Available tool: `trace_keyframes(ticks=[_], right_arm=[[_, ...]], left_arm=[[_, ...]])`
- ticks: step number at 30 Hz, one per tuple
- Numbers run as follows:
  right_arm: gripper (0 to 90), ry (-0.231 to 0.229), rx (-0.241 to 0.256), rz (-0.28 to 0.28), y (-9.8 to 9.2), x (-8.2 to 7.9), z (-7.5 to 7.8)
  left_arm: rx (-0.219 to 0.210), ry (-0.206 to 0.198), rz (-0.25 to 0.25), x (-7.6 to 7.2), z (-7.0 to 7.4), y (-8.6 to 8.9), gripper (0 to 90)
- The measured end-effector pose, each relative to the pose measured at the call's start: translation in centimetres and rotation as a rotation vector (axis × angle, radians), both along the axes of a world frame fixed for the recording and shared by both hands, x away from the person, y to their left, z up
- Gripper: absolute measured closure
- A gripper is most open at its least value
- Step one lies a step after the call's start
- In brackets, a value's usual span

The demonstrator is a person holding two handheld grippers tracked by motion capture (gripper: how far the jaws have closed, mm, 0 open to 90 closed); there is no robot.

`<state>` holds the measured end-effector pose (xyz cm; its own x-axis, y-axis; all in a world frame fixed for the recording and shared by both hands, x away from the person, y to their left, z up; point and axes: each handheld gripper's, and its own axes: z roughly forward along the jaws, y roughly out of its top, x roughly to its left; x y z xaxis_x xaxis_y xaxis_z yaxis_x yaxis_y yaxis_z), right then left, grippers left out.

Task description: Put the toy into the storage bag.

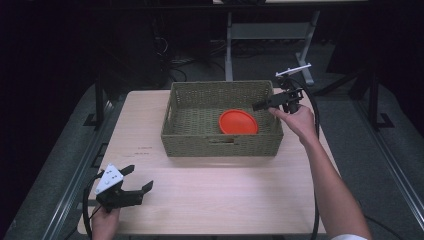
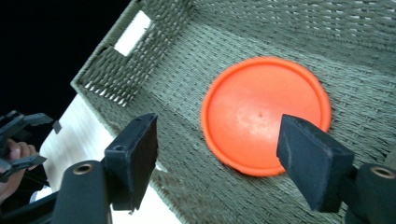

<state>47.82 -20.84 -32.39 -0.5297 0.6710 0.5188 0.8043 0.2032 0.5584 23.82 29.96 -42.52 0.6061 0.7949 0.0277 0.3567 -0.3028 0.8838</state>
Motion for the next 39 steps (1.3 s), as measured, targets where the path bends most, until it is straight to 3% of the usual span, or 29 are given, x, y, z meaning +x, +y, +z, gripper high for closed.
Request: trace_keyframes(ticks=[8, 22, 39], right_arm=[[22.4, -0.015, 0.035, 0.021, -0.7, -1.2, 0.0], [19.2, -0.022, 0.040, 0.037, -1.5, -3.0, 0.1], [14.9, -0.054, 0.059, 0.037, -3.9, -6.6, -0.1]], left_arm=[[0.006, 0.001, 0.000, 0.0, 0.0, 0.0, 12.9], [0.006, 0.003, -0.002, 0.0, 0.0, -0.2, 12.8], [0.011, 0.006, -0.008, 0.0, 0.0, -0.3, 12.9]])
